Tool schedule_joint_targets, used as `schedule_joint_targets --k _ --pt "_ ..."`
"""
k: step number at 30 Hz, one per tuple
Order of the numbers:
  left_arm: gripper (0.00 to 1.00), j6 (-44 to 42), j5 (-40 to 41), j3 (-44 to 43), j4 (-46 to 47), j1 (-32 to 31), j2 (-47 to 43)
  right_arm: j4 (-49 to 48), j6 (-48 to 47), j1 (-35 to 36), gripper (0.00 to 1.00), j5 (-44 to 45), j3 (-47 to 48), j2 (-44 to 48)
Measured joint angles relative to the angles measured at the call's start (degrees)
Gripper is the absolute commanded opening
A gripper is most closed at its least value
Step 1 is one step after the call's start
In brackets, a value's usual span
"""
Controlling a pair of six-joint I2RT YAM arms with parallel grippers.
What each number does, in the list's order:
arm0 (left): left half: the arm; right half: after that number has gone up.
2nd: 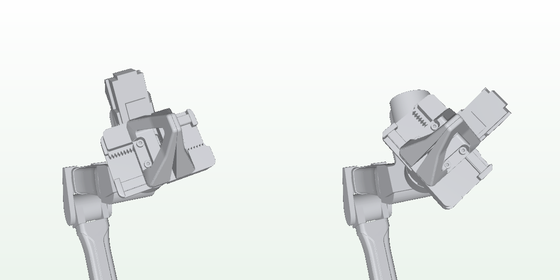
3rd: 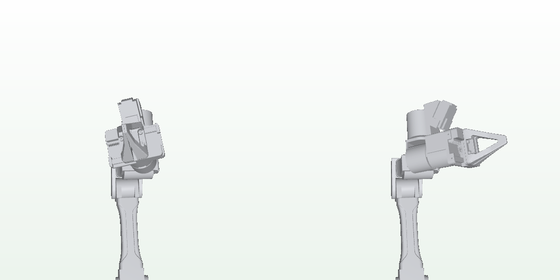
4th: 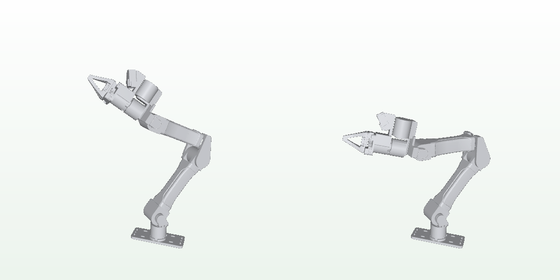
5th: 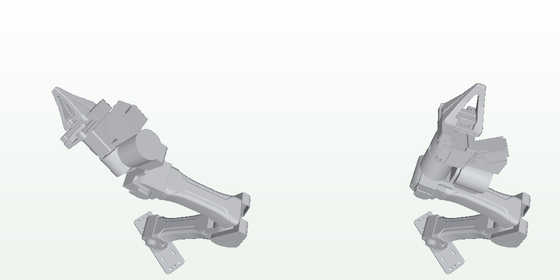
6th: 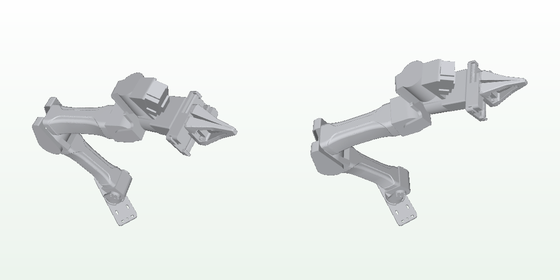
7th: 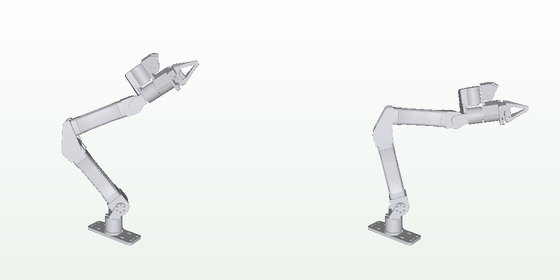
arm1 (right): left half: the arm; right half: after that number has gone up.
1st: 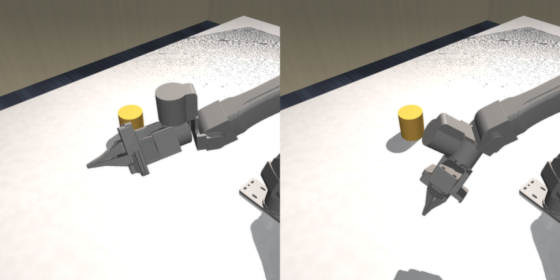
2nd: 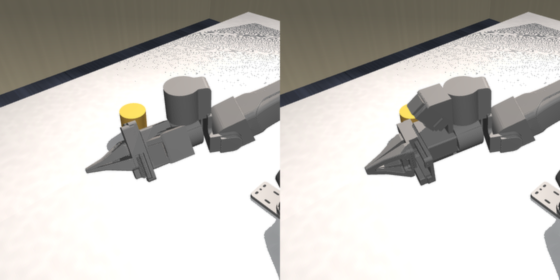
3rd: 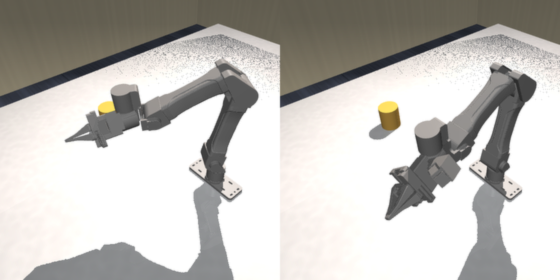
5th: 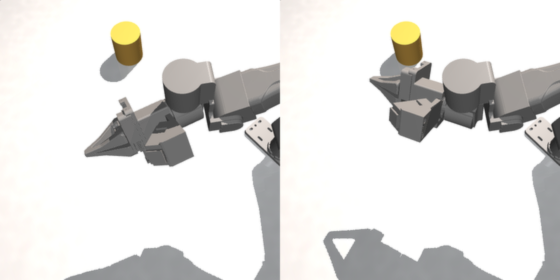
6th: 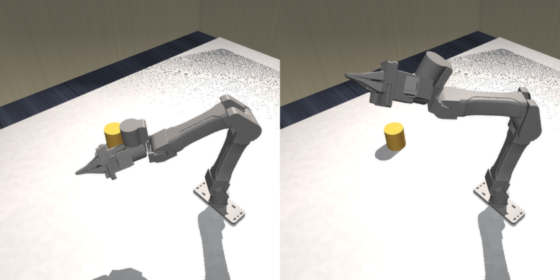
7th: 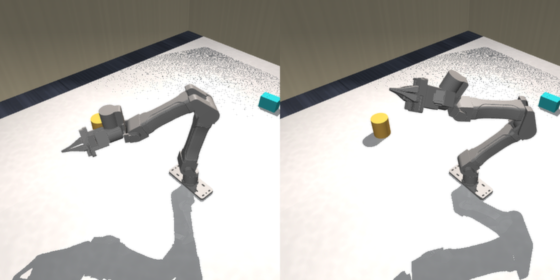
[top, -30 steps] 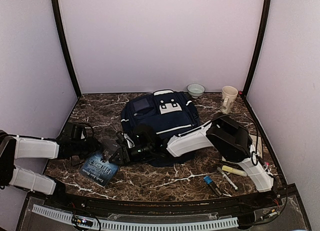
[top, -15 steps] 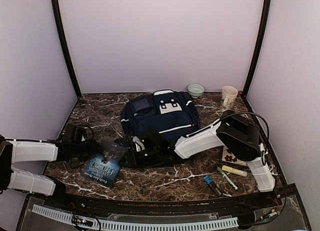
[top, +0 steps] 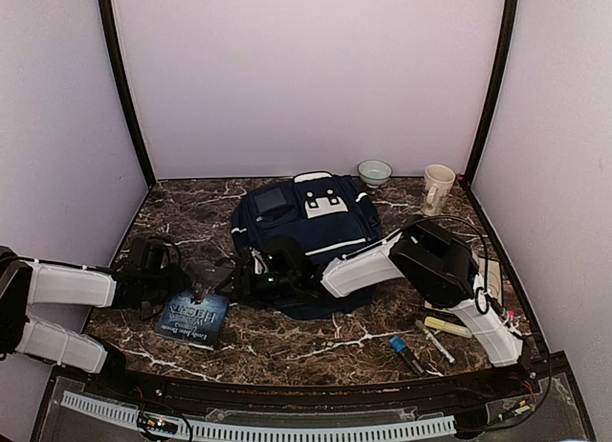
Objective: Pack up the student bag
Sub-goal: Pick up the book from the center of the board.
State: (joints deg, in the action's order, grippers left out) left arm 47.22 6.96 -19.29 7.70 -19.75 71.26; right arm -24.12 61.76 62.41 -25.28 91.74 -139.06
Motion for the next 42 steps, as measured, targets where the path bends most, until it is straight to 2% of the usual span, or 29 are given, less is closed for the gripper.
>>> schedule_joint_targets --k 6,15,24,29,33,37,39,42 --pt "0.51 0.2 1.2 0.3 2.2 -0.4 0.9 -10.3 2.5 -1.0 0.66 -4.4 -3.2 -0.9" --pt "0.50 0.8 1.4 1.7 4.4 -0.5 -0.5 -12.9 2.8 -1.0 0.63 -7.0 -4.1 -1.0" --pt "0.50 3.0 -1.4 2.5 4.9 -1.5 -1.6 -20.9 6.7 -0.3 0.56 -10.5 -2.0 -5.2" --pt "0.50 3.5 -3.2 3.2 6.1 -1.9 -1.9 -19.5 4.9 0.0 0.43 -10.2 -2.0 -5.2" --pt "0.50 3.6 -3.8 4.0 7.0 -2.1 -2.6 -16.6 2.5 0.4 0.21 -8.6 -1.6 -4.9" --pt "0.52 3.6 -3.4 4.9 7.0 -2.1 -4.3 -14.7 3.5 0.4 0.05 -8.5 -1.1 -4.8" --pt "0.55 3.6 -3.5 5.5 6.4 -2.2 -5.6 -14.6 3.5 0.4 0.00 -9.0 -1.1 -4.8" --pt "0.59 3.4 -3.7 6.3 4.3 -2.6 -8.8 -14.6 2.6 0.5 0.00 -9.8 -1.1 -4.7"
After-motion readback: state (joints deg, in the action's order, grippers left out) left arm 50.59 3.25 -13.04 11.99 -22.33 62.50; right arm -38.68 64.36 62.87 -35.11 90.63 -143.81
